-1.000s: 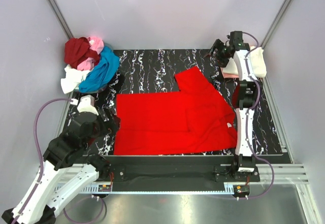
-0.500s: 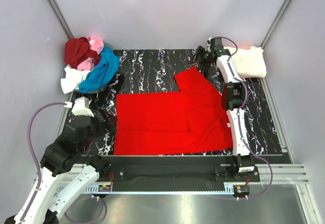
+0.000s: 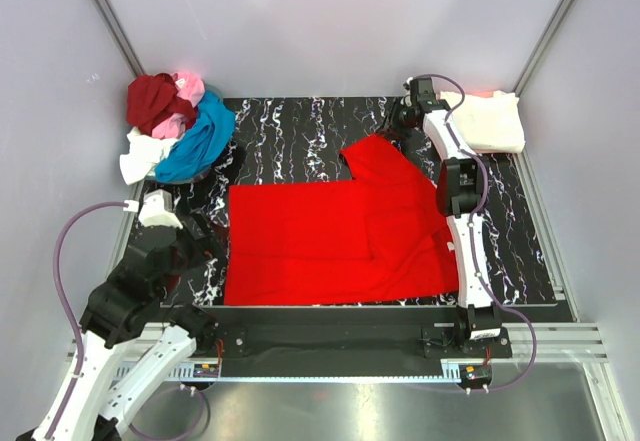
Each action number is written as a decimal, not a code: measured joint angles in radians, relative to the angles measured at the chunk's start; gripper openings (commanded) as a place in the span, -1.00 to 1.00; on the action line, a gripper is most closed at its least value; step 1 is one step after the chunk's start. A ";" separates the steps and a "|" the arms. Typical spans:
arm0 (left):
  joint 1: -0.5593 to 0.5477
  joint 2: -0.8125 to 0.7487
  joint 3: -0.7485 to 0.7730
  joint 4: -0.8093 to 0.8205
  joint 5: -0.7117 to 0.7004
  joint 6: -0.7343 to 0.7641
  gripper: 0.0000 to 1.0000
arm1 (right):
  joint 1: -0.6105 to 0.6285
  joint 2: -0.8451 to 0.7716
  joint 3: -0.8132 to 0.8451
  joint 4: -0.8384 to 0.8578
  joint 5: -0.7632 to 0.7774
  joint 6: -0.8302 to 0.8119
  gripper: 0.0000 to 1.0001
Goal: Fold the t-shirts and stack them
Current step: Fold the tshirt
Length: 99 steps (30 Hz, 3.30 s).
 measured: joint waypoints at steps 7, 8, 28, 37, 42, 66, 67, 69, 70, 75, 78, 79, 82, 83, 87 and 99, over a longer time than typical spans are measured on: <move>0.022 0.000 0.000 0.011 0.011 0.008 0.97 | 0.004 -0.063 -0.097 0.000 0.057 -0.069 -0.25; 0.026 0.000 0.000 0.013 0.014 0.008 0.97 | 0.004 -0.064 -0.097 0.000 0.058 -0.075 -0.26; 0.044 0.000 -0.002 0.017 0.026 0.011 0.97 | 0.011 -0.062 -0.097 -0.033 0.013 -0.116 -1.00; 0.062 0.054 -0.002 0.017 0.031 0.011 0.97 | 0.045 -0.386 -0.475 -0.050 0.028 -0.203 -1.00; 0.078 0.070 -0.002 0.018 0.028 0.011 0.97 | 0.105 -0.719 -0.714 -0.023 0.039 -0.248 -1.00; 0.189 0.979 0.134 0.305 0.074 0.022 0.97 | 0.114 -1.700 -1.505 -0.113 0.279 0.068 -1.00; 0.198 1.010 0.137 0.315 0.077 0.023 0.97 | 0.114 -1.707 -1.508 -0.116 0.279 0.076 -1.00; 0.212 1.071 0.151 0.331 0.081 0.027 0.96 | 0.114 -1.707 -1.508 -0.117 0.278 0.087 -1.00; 0.216 1.095 0.159 0.337 0.082 0.028 0.94 | 0.114 -1.704 -1.508 -0.119 0.278 0.090 -1.00; 0.229 1.205 0.180 0.389 0.085 0.033 0.86 | 0.114 -1.698 -1.508 -0.119 0.275 0.097 -1.00; 0.235 1.223 0.179 0.405 0.085 0.032 0.74 | 0.114 -1.696 -1.508 -0.119 0.267 0.098 -1.00; 0.238 1.224 0.179 0.415 0.085 0.032 0.72 | 0.114 -1.695 -1.509 -0.118 0.262 0.098 -1.00; 0.256 1.224 0.179 0.446 0.083 0.032 0.66 | 0.114 -1.695 -1.513 -0.119 0.251 0.101 -1.00; 0.268 1.224 0.179 0.455 0.084 0.033 0.62 | 0.114 -1.695 -1.513 -0.118 0.249 0.101 -1.00; 0.310 1.233 0.179 0.483 0.084 0.032 0.57 | 0.114 -1.695 -1.517 -0.113 0.248 0.102 -1.00; 0.338 1.320 0.196 0.534 0.088 0.018 0.35 | 0.114 -1.672 -1.571 -0.074 0.222 0.105 -1.00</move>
